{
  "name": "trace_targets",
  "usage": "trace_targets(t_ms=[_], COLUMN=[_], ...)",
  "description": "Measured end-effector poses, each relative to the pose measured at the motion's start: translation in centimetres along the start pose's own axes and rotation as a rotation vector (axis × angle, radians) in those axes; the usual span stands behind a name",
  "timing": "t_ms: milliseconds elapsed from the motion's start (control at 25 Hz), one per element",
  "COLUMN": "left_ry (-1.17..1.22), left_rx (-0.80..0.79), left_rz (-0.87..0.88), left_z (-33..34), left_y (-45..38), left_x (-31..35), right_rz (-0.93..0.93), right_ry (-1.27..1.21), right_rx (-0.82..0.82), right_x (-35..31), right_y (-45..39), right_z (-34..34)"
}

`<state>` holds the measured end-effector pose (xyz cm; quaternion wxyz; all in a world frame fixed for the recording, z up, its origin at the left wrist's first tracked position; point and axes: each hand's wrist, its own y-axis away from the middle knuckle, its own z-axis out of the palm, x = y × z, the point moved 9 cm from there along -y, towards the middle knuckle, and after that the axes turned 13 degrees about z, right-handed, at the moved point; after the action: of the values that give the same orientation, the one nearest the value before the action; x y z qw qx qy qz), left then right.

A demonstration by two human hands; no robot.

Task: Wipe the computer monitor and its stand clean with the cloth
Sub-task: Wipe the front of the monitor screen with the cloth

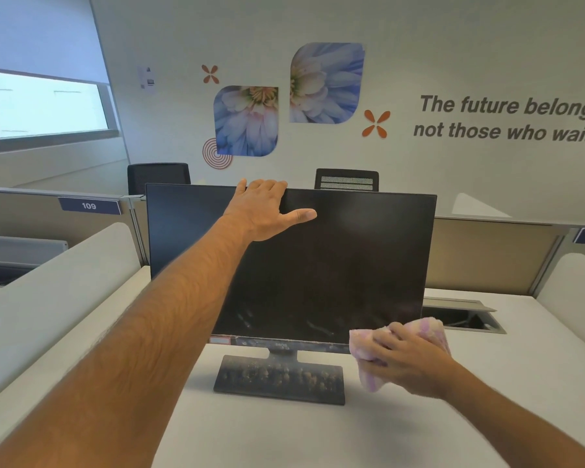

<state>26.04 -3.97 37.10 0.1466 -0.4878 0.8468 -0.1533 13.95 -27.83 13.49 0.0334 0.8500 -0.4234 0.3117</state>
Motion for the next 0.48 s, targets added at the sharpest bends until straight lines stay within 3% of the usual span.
trace_targets(t_ms=[40, 160, 200, 360, 400, 480], left_ry=[0.000, 0.007, 0.008, -0.001, -0.002, -0.006], left_rx=[-0.003, -0.012, -0.018, -0.033, -0.036, -0.041], left_rz=[0.000, 0.003, 0.003, 0.012, 0.013, 0.019], left_z=[0.0, 0.0, 0.1, 0.0, 0.0, 0.0], left_y=[0.1, 0.1, 0.1, 0.2, 0.2, 0.3], left_x=[0.0, -0.1, -0.1, 0.0, -0.1, -0.2], right_rz=[0.018, 0.371, 0.403, -0.097, -0.077, 0.199], right_ry=[0.018, -0.147, -0.136, 0.072, 0.060, -0.070], right_rx=[0.018, 0.113, 0.101, -0.045, -0.034, 0.054], right_x=[0.7, 5.4, 5.5, -1.4, -1.0, 2.3], right_y=[-0.2, -1.9, -2.0, -0.3, -0.6, -2.1], right_z=[-0.5, -2.3, -2.2, 1.9, 1.7, -0.1])
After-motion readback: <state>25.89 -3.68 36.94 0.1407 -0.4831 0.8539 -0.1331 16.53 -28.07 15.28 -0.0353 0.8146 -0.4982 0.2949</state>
